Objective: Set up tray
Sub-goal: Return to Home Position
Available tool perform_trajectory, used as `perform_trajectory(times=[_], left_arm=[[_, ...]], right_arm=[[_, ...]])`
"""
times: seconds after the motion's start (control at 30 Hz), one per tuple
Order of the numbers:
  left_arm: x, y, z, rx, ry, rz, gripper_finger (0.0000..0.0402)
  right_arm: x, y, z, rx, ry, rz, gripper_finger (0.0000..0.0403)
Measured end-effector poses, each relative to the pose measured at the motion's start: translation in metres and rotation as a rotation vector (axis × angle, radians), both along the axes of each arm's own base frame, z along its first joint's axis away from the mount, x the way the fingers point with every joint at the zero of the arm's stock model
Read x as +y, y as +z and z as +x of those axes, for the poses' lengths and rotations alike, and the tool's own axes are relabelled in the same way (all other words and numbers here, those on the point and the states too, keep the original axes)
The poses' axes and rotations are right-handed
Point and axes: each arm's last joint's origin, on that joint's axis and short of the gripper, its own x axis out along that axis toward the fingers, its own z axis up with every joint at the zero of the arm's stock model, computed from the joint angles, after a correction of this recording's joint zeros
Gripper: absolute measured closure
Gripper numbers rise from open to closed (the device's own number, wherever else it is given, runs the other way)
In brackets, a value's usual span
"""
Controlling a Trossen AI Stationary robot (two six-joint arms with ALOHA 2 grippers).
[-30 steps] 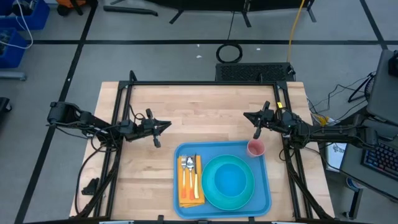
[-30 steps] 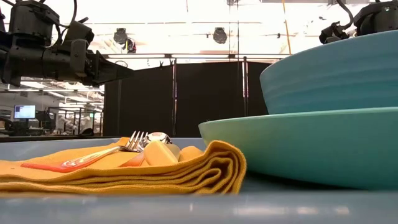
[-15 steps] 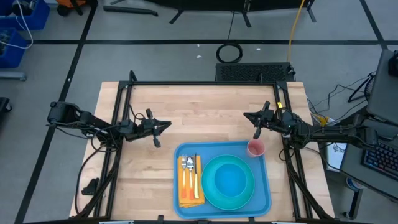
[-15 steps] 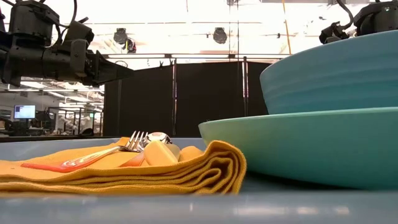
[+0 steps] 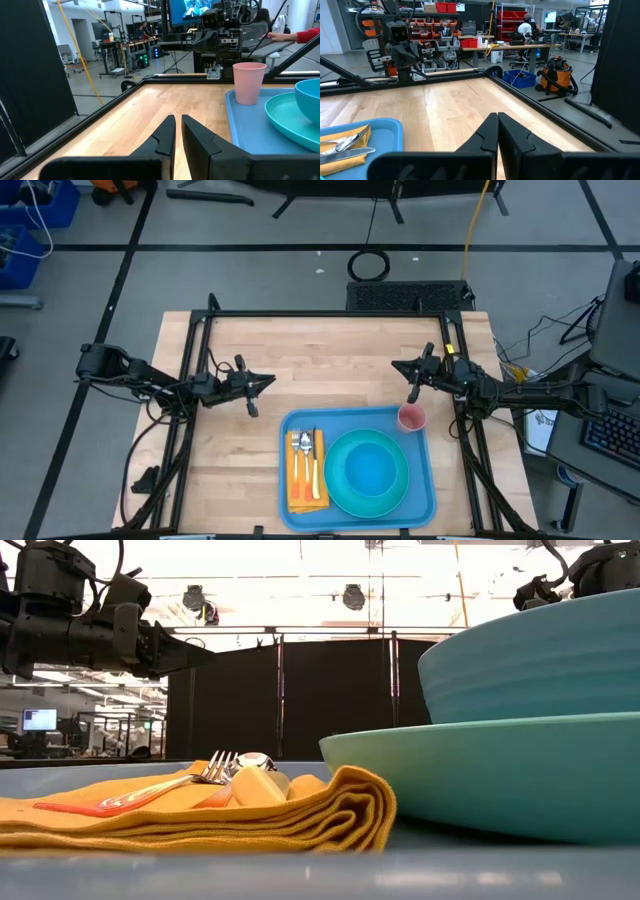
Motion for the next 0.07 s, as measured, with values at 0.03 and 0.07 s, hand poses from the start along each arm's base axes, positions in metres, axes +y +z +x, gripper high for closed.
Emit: perform_trajectory(times=[0.03, 0.07], left_arm=[[-0.0001, 0.0, 0.0, 0.0, 0.0, 0.0, 0.0364], [0.0, 0.0, 0.0, 0.0, 0.0, 0.0, 0.0364]], right_arm=[[0.0, 0.0001, 0.0, 0.0, 0.0, 0.0, 0.0403], [0.0, 0.0, 0.0, 0.0, 0.0, 0.0, 0.0403]])
